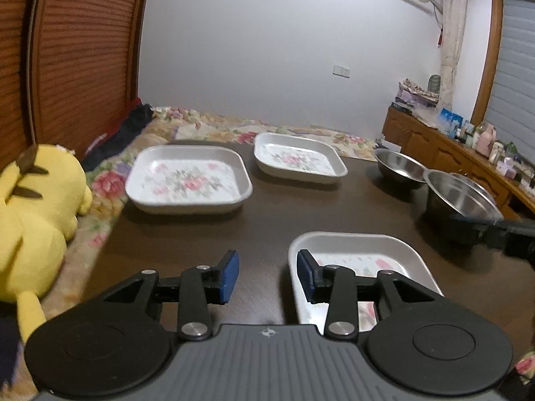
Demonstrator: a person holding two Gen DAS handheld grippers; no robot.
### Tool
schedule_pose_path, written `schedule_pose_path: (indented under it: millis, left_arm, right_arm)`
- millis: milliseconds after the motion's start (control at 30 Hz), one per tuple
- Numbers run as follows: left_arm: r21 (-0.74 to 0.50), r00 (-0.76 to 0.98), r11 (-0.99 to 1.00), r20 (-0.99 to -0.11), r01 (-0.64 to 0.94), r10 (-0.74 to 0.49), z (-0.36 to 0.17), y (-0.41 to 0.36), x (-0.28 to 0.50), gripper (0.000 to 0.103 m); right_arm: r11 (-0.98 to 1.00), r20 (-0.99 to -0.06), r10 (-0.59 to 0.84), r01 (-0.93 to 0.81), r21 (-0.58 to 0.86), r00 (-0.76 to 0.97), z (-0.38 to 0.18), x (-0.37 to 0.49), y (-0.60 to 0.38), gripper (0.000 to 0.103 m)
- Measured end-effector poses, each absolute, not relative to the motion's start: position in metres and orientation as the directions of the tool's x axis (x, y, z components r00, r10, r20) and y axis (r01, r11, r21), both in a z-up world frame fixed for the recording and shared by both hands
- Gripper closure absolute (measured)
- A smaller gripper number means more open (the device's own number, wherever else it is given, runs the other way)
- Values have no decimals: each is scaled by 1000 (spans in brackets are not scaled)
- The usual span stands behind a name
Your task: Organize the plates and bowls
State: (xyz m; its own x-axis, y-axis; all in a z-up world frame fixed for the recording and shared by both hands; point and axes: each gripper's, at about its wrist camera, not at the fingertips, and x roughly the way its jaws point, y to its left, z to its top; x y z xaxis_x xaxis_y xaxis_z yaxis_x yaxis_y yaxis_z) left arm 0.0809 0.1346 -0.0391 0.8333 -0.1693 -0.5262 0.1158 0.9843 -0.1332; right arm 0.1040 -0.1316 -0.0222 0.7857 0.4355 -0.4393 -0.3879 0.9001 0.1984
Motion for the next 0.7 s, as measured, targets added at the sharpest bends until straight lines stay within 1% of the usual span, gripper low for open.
schedule_pose_path:
  millis: [100, 167, 300, 433, 700]
  left_arm:
    - [-100, 844, 990, -517, 103, -140, -29, 145, 90, 62]
    - [-70, 854, 993, -506, 99, -120, -22, 152, 98, 62]
    - [-7, 862, 996, -501, 86, -78, -12, 164, 115, 62]
    - [7, 863, 997, -501, 74, -61, -9, 180, 132, 62]
    - [-2, 849, 999, -527, 48, -42, -20, 214, 163, 62]
  right_arm:
    - [883, -412, 468, -430, 186, 782, -7, 116, -116, 66]
    - [870, -407, 491, -457, 184, 770, 3, 123, -104, 64]
    - [843, -412, 533, -505, 187, 738, 18, 136, -73, 62]
    - [823, -430, 559, -535, 188, 709, 23, 145, -46, 61]
    - [806, -515, 564, -567, 172, 645, 14, 188, -8, 61]
